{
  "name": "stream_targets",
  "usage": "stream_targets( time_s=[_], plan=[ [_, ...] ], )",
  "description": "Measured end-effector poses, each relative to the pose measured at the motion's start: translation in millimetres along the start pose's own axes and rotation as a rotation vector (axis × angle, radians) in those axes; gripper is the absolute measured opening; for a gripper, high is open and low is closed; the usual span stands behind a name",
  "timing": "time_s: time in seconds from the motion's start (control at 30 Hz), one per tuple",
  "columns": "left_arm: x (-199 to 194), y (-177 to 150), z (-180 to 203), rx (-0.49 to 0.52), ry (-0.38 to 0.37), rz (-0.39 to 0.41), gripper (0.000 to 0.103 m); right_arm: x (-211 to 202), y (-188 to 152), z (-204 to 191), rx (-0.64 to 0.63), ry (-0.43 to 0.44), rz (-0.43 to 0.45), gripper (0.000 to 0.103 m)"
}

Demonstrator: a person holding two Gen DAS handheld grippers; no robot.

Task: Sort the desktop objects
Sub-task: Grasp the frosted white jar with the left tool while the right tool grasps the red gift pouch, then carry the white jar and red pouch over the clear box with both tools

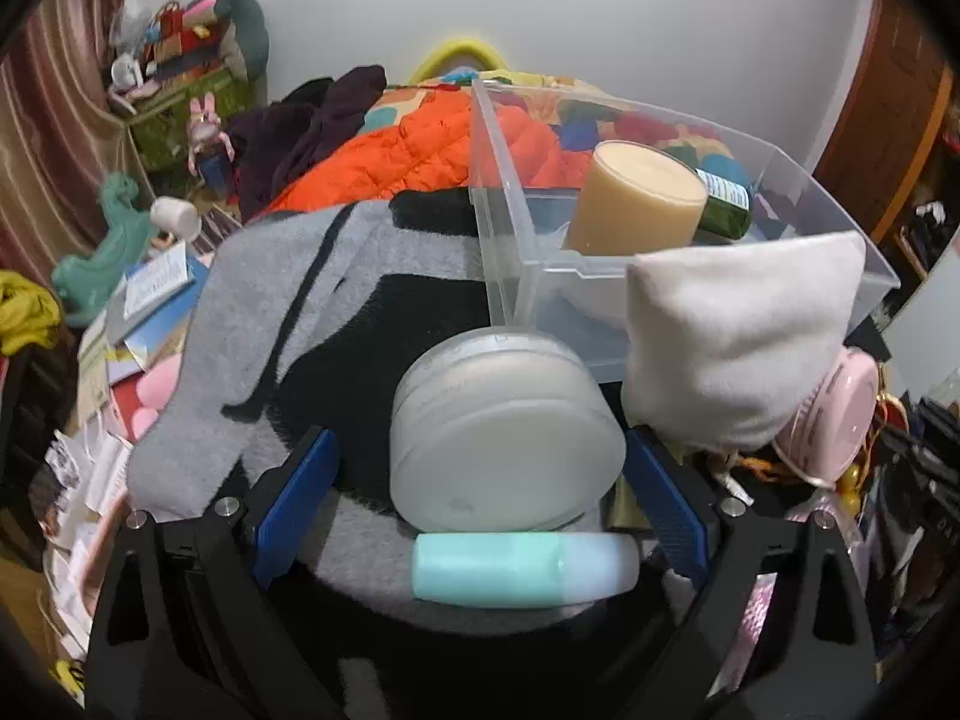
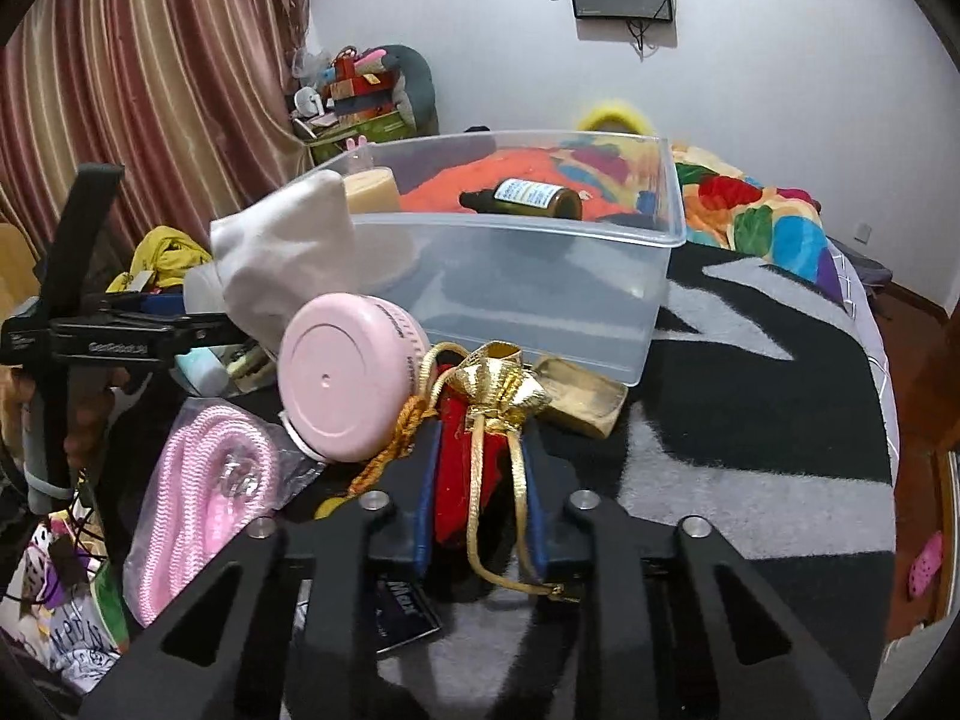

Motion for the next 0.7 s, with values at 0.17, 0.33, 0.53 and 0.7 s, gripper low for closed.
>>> stream_targets(
  time_s=[0.17,0.33,0.53,0.7],
  plan=[
    [6,4,-3,-0.045,-0.028,0.002,0.096,-23,10,2,0.004,-0.011,0.05,0.016],
    [4,3,-2,-0.039,-0.038,0.025,0.07,-46,18,9,0.021,-0.012,0.083,0.016],
    [-4,-2,-2,-0.019,-0.022,0.049,0.066,-66,27,16,0.053,-0.015,0.125,0.016],
    [-24,-2,-5,-0.006,0.006,0.104,0.066,-73,35,16,0.042,-0.016,0.143,0.016]
  ],
)
Point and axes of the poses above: each gripper's, at about its wrist camera, not at the fingertips, and x roughly the way its jaws point, z to its right, y to its top, the point moved 10 cm from there along x, roughly the way its jaws point, and after that the axes turned 6 degrees about -z, right-handed, at the moved point
